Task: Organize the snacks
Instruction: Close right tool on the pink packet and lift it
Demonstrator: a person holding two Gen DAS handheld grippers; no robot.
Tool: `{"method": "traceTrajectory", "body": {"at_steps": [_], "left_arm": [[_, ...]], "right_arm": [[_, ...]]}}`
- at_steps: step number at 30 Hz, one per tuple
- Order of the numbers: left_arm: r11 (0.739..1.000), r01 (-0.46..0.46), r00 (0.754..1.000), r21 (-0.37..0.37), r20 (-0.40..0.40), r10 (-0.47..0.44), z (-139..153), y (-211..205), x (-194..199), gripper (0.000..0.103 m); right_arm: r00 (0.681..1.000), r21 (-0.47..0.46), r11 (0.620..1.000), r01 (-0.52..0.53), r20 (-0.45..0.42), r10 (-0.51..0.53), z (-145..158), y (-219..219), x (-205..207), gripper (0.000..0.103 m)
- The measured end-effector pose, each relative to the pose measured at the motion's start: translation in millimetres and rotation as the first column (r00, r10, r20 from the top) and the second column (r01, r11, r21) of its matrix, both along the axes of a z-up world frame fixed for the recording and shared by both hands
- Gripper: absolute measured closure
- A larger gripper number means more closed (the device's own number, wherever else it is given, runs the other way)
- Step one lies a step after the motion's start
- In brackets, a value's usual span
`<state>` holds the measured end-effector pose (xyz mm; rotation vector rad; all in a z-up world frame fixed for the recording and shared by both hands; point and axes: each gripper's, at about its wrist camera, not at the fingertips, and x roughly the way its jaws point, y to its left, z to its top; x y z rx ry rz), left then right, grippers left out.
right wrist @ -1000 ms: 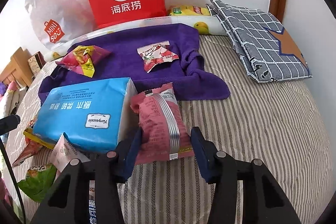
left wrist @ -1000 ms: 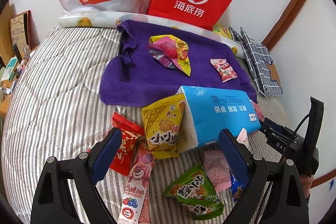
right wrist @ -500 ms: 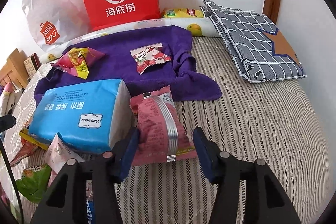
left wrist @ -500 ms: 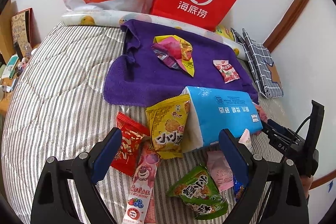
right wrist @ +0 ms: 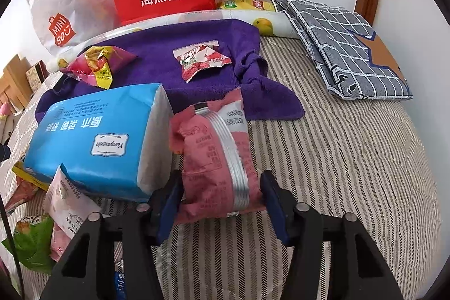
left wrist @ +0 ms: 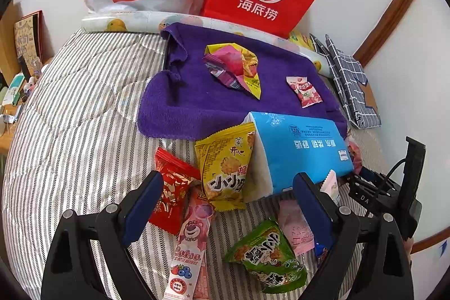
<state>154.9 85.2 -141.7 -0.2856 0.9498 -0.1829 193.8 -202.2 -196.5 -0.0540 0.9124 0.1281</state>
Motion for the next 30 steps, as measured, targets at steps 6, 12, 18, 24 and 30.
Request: {"method": "traceTrajectory", "body": {"at_steps": [6, 12, 18, 24, 30], "left_arm": [[1.000, -0.003, 1.000, 0.016, -0.004, 0.003, 1, -2, 0, 0.011], [1.000, -0.018, 1.000, 0.019, -0.005, 0.018, 4, 0, -3, 0.011], [0.999, -0.022, 1.000, 0.028, 0.005, 0.022, 10, -4, -12, 0.011], [0.999, -0.010, 1.000, 0.035, 0.017, 0.009, 14, -14, -22, 0.011], [0.999, -0.005, 1.000, 0.033, 0.019, 0.005, 13, -17, -26, 0.011]], "right_arm": [[1.000, -0.014, 1.000, -0.026, 0.016, 0.026, 2, 3, -7, 0.053], [0.999, 0.003, 1.000, -0.028, 0.044, 0.028, 13, -2, -19, 0.053], [0.998, 0.013, 1.000, -0.015, 0.055, 0.014, 24, -11, -33, 0.053], [0.998, 0.018, 1.000, -0.011, 0.065, 0.009, 29, -16, -47, 0.053], [0.998, 0.023, 1.000, -0.012, 0.058, 0.010, 28, -17, -54, 0.053]]}}
